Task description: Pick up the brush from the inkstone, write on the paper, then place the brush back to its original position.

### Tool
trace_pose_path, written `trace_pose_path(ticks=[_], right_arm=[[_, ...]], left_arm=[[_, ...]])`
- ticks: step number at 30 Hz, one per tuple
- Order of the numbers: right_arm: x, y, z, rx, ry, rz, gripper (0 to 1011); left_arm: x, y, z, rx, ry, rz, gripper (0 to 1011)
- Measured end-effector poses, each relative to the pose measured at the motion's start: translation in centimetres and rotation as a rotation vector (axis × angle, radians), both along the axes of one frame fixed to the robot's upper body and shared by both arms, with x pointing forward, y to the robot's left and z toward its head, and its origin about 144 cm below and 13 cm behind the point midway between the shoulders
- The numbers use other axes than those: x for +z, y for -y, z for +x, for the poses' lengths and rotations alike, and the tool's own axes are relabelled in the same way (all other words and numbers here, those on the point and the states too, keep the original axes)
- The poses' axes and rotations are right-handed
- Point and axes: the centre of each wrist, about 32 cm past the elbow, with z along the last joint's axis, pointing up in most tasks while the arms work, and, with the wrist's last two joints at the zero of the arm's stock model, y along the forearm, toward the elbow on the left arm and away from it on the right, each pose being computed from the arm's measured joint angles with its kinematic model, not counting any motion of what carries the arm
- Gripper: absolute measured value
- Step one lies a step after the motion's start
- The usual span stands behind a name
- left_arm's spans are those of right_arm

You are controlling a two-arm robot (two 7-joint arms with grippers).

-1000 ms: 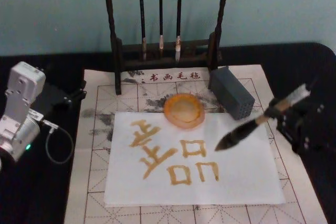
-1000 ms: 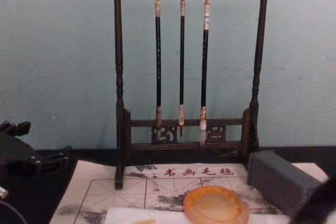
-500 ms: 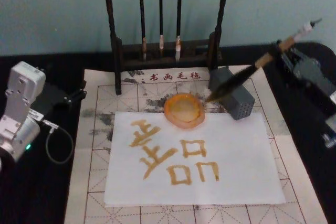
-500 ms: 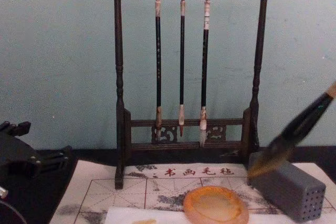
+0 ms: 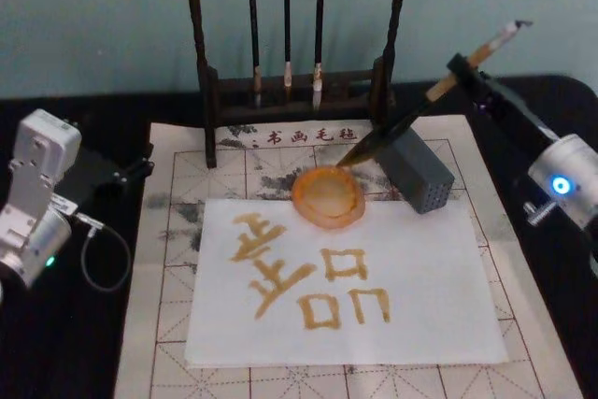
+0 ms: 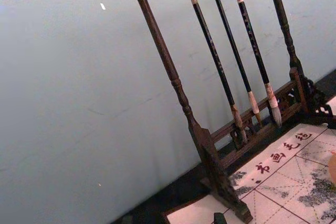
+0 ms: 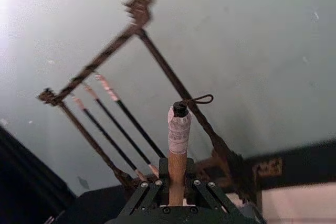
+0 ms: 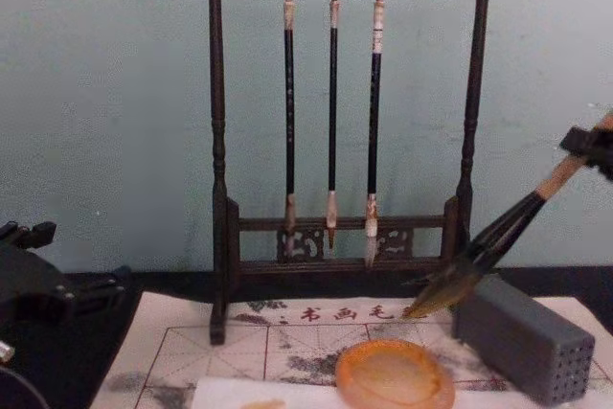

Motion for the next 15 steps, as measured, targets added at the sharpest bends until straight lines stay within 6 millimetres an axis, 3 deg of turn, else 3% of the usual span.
trace_pose_path(ticks=[15], right_arm=[[-0.2,-1.3,2.5,-0.017,-0.319,0.137,179]], left_arm=[[0.0,0.0,0.0,0.0,0.0,0.0,1001]])
